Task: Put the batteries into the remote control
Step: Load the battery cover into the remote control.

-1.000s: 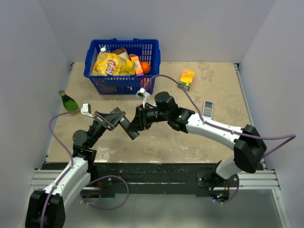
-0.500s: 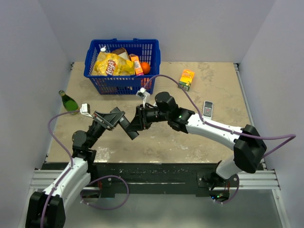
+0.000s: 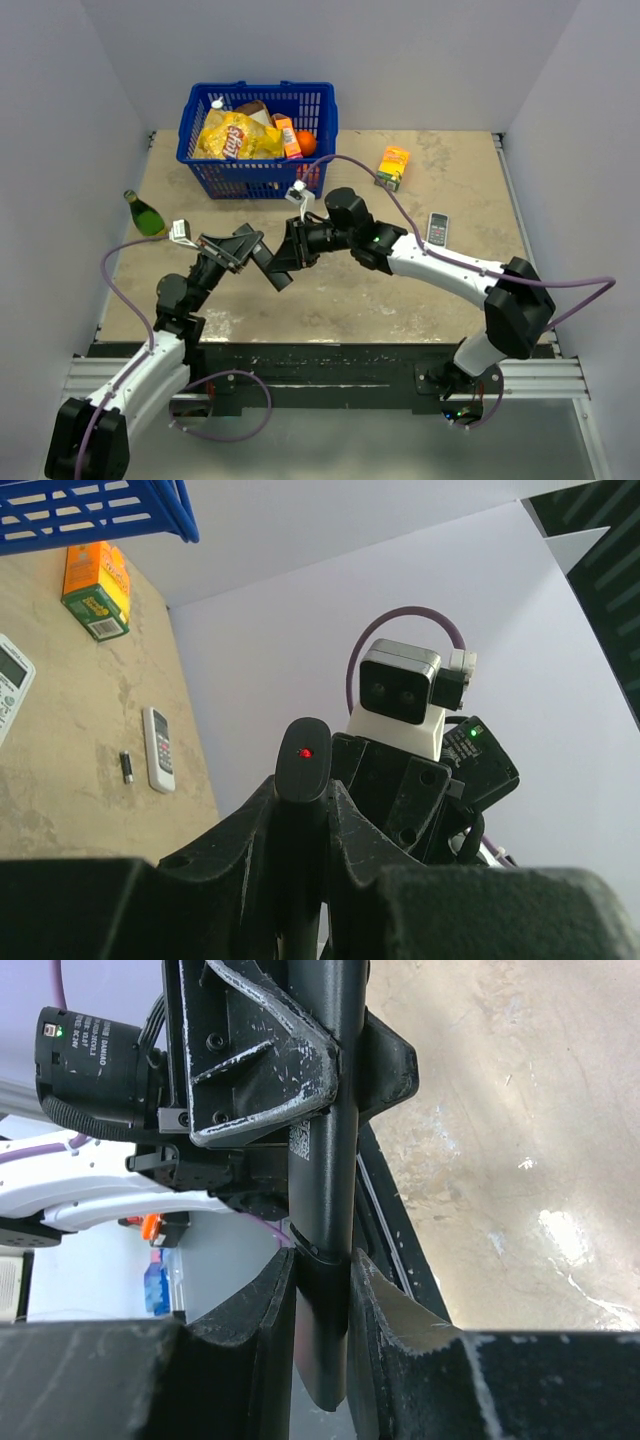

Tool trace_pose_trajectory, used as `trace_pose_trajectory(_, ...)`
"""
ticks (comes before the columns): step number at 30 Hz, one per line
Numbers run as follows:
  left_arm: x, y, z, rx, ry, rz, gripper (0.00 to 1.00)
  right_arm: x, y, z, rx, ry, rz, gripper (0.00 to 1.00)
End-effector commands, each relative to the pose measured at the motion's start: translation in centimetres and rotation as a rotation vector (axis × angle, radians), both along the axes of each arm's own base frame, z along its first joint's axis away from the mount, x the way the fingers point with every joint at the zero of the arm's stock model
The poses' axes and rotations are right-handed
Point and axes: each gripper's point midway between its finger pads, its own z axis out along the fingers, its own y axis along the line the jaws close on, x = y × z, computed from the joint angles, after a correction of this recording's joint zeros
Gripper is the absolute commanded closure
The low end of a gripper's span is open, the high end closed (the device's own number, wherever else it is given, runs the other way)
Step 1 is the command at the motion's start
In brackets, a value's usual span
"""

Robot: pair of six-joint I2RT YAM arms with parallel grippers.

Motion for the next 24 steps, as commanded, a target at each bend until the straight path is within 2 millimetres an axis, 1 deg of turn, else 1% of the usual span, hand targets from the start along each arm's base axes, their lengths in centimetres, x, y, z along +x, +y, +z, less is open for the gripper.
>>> trace_pose_trajectory(1, -4.6, -3.3, 4.3, -0.051, -0.136, -0.249, 1.00, 4.1, 1.7, 2.6, 0.082, -0.138, -0.129, 0.81)
trace_pose_trajectory(5, -4.3, -3.1, 3.8, -0.057, -0.122, -0.225, 1.00, 4.3, 1.4, 2.7, 0.070, -0.160, -0.130, 0.81)
trace_pose_trajectory(12, -2.4, -2.8, 2.0, -0.011, -0.091, -0.153, 1.00, 3.6, -0.3, 1.0, -0.007, -0.177, -0.126, 0.80)
trace_pose_trajectory(15, -1.8, -2.8, 1.4, 0.008, -0.083, -0.137, 1.00, 3.4, -1.1, 0.2, -0.034, -0.179, -0.126, 0.75)
trace_pose_trajectory(18, -1.5, -2.6, 1.1, 0.018, -0.082, -0.124, 1.00, 3.1, -1.5, -0.4, -0.047, -0.174, -0.125, 0.73)
trace_pose_trajectory(24, -1.1, -2.6, 0.9, 0.050, -0.085, -0.103, 1.00, 3.2, -1.7, -0.1, -0.050, -0.185, -0.124, 0.68)
